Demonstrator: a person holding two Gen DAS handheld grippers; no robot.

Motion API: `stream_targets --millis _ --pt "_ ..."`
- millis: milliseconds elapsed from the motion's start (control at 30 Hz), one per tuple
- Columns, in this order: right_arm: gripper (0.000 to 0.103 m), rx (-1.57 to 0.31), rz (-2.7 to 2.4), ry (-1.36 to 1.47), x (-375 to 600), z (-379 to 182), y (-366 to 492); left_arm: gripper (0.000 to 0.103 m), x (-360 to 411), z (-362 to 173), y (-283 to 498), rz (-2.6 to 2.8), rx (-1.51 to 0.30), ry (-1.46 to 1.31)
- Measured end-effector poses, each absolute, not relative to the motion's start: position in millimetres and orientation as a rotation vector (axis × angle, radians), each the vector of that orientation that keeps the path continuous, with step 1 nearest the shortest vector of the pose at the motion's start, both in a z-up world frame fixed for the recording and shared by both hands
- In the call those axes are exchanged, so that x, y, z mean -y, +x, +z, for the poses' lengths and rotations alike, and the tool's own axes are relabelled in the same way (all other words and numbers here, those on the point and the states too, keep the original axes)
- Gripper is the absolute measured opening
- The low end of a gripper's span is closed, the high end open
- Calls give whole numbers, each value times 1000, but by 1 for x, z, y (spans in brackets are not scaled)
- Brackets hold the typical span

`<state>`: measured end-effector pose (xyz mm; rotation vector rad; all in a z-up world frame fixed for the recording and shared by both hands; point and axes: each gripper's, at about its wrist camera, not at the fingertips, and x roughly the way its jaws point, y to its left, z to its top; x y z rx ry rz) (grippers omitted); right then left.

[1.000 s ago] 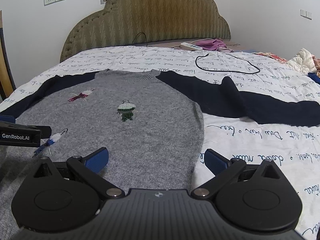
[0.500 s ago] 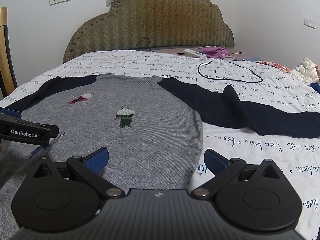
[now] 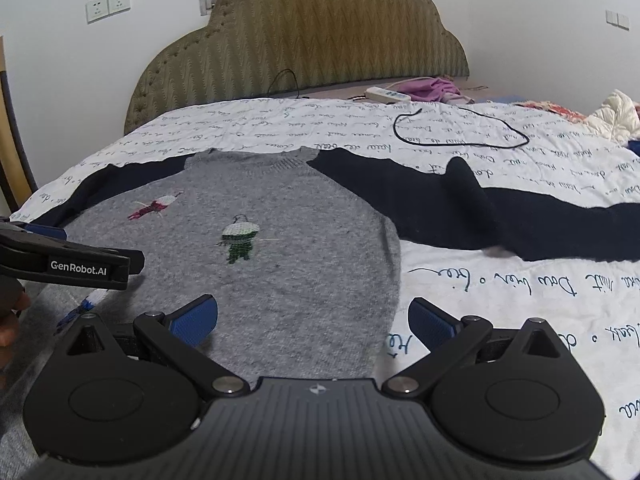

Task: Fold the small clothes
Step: 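Grasp the navy sleeve cuff nearest the right tool with the right tool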

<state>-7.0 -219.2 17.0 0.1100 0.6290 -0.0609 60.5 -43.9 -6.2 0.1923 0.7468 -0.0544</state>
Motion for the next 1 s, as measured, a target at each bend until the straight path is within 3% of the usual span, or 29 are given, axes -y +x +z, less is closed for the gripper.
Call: stream_targets --millis 500,733,1000 --pt "101 -629 -166 180 272 17 5 103 46 -20 78 -99 -678 115" --pt "95 -659 -331 265 356 14 4 103 47 -26 80 -91 -643 153" --pt "84 -539 -602 632 499 -7 -18 103 49 -34 84 -107 -668 158"
